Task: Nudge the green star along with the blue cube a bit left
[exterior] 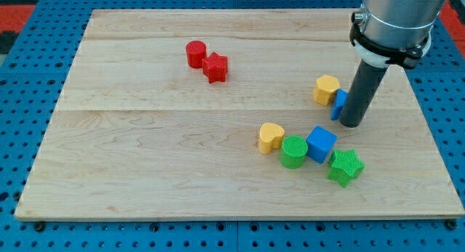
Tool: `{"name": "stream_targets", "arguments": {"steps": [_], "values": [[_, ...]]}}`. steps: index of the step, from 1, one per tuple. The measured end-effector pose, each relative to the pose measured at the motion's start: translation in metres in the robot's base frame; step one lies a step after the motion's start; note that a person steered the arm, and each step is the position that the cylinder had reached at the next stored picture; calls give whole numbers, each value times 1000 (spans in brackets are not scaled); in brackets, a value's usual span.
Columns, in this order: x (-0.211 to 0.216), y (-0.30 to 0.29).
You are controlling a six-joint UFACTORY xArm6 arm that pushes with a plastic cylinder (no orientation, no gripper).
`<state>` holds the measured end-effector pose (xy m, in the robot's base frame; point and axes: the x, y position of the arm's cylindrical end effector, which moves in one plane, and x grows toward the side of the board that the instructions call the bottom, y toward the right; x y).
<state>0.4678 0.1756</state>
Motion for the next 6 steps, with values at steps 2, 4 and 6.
{"name": "stream_targets", "arguments": {"steps": [2, 4, 6], "values": [[31, 25], [90, -37], [55, -90]]}}
